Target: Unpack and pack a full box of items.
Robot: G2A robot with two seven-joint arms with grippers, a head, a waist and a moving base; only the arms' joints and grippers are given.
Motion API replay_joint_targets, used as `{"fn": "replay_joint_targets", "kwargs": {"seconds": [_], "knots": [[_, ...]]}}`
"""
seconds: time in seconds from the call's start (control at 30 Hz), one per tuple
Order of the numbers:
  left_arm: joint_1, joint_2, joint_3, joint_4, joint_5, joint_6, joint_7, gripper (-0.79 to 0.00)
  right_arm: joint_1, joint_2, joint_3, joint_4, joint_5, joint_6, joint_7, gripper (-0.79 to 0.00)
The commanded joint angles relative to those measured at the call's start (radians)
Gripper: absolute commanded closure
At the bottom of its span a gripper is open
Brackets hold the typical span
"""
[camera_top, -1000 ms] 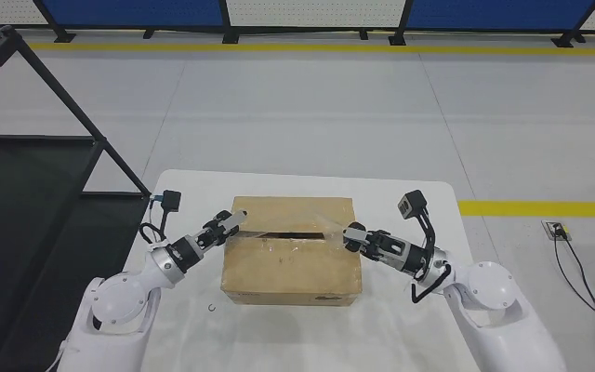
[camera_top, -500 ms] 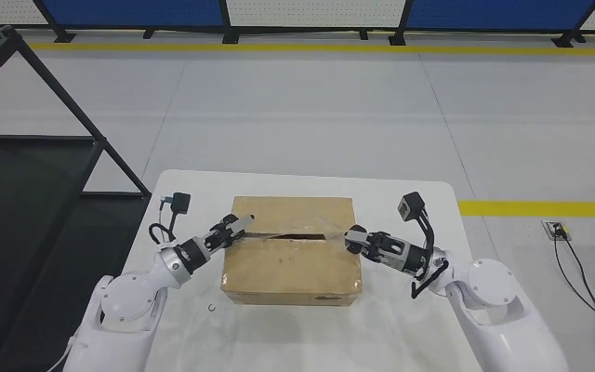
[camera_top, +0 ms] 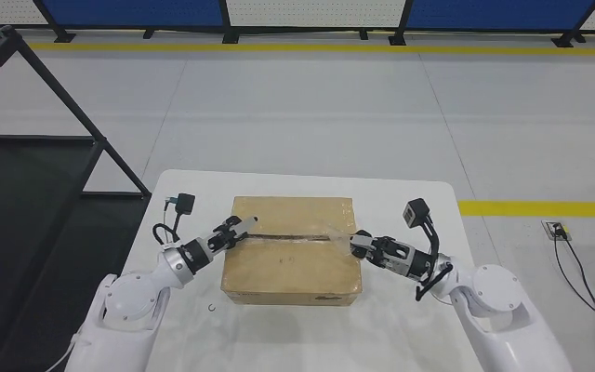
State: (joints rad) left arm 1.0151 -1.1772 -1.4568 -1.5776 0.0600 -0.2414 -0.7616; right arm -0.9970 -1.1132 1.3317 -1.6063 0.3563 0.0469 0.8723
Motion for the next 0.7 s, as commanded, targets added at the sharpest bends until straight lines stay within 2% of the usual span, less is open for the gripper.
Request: {"fn": "replay_joint_targets", "kwargs": {"seconds": [0.0,0.27,0.33,0.37,0.4,0.43,0.67], "knots": [[-0.002,0.001,0.004,0.001,-0.001,-0.001,0.0,-0.785,-0.004,0.001,0.003,-0.001,0.003,0.01,-0.004,0.0],[-0.004,0.006,0.013,-0.001,-0.005,-0.004,0.005,-0.785,-0.008,0.002,0.006,-0.004,0.004,0.011,-0.01,0.0],[-0.003,0.007,0.014,-0.004,-0.008,-0.004,0.007,-0.785,-0.008,0.002,0.006,-0.004,0.004,0.011,-0.01,-0.055],[-0.002,0.008,0.014,-0.005,-0.008,-0.004,0.008,-0.785,-0.008,0.002,0.006,-0.004,0.004,0.011,-0.01,-0.212],[-0.001,0.009,0.015,-0.007,-0.006,-0.005,0.007,-0.785,-0.008,0.002,0.006,-0.004,0.004,0.011,-0.01,-0.48],[0.0,0.009,0.015,-0.009,-0.006,-0.005,0.008,-0.785,-0.008,0.002,0.006,-0.004,0.004,0.011,-0.01,-0.785],[0.008,0.014,0.017,-0.02,-0.007,-0.003,0.015,-0.785,-0.024,0.001,0.0,-0.022,0.004,0.009,-0.035,-0.785]]}}
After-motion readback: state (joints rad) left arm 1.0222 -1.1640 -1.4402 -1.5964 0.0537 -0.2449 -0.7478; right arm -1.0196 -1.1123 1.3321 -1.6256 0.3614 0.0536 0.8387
